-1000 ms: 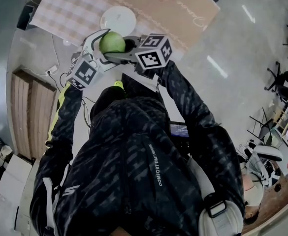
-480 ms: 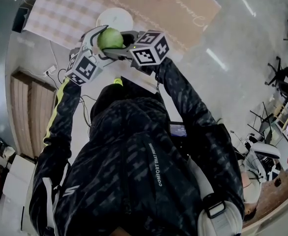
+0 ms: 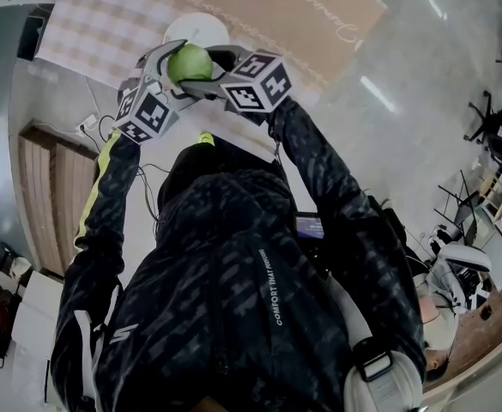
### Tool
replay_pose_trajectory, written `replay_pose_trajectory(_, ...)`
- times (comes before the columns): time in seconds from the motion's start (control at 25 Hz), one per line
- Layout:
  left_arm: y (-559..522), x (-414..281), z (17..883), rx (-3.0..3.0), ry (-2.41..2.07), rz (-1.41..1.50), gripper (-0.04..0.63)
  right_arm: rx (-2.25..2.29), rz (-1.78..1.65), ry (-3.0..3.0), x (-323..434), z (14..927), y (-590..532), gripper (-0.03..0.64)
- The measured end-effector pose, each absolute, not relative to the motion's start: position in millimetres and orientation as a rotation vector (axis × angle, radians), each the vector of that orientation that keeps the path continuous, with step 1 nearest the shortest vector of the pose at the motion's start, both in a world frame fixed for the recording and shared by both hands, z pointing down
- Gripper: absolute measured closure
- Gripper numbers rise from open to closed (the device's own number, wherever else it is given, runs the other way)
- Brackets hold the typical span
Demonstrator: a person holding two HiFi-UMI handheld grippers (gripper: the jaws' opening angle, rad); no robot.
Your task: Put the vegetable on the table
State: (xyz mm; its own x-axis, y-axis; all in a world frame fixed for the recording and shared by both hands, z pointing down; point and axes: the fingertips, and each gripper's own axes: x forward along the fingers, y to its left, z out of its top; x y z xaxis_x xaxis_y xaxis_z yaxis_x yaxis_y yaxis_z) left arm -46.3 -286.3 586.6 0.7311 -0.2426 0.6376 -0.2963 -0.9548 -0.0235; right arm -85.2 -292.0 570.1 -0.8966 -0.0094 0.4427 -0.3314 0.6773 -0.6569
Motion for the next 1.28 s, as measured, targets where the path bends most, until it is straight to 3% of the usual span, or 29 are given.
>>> replay_pose_trajectory(0.32,-297.4,-51.4,597.2,2.836,-0.435,1.054,0.112,0.317,1.26,-2.48,-75.6,580.3,-306.7,0.272)
replay_pose_trajectory(0.64,-303.0,-48.8,613.9,2.832,-0.376,1.158,0.112,0.367,1.194,-2.469,-62.9,589.7,-318.0,0.273)
replay_pose_trajectory(0.92,-309.2,-47.0,628.8,2.803,-0.297,1.256,0.112,0.403,1.167,-2.475,-56.4,593.7,-328.0,0.324)
replay_pose_trajectory(1.28,-319.9,-46.7,640.0,2.761,-0.266,1.321,0.112,0.411,1.15,-2.458,-60.0,603.9,-334.5,0.341)
